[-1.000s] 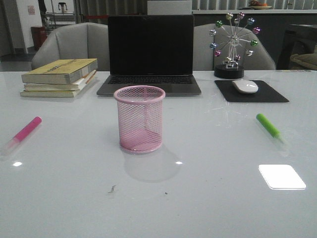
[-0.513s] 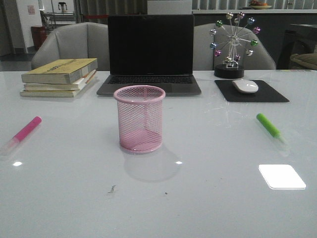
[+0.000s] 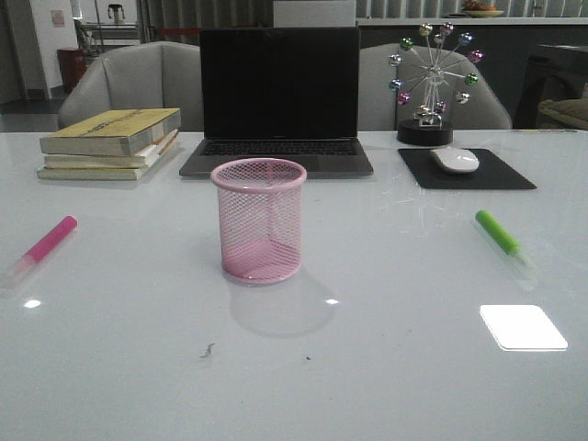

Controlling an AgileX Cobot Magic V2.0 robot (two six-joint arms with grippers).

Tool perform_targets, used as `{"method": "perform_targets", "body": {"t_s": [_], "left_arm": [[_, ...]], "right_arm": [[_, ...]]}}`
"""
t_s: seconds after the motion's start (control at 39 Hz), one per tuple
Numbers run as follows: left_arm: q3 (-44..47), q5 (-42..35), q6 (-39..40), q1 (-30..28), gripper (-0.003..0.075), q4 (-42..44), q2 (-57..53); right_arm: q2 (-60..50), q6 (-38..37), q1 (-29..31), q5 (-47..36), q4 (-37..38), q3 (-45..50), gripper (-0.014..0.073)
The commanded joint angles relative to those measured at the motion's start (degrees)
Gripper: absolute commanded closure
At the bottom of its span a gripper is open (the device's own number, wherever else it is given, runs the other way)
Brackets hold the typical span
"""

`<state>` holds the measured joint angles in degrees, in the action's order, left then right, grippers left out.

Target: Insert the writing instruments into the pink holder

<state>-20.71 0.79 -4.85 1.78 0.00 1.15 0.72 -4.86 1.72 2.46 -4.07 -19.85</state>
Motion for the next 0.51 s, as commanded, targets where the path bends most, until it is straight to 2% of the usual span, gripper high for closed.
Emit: {"method": "perform_targets", "body": {"t_s": [0.0, 0.23, 0.49], "left_arm": [[-6.1, -4.8, 0.3, -0.1, 0.0621, -0.5, 4.9], [-14.7, -4.8, 0.3, -0.1, 0.0621, -0.5, 20.9], [-15.1, -4.9, 0.3, -0.1, 0.0621, -0.5, 36.6]], "right_arm": [[4.7, 0.1, 0.4, -3.9, 0.3, -5.4, 0.0545], [19.9, 0.1, 0.4, 7.2, 5.4, -14.9, 0.0545], [34.6, 0.1, 0.4, 8.0, 5.9, -15.9, 0.0545]]}}
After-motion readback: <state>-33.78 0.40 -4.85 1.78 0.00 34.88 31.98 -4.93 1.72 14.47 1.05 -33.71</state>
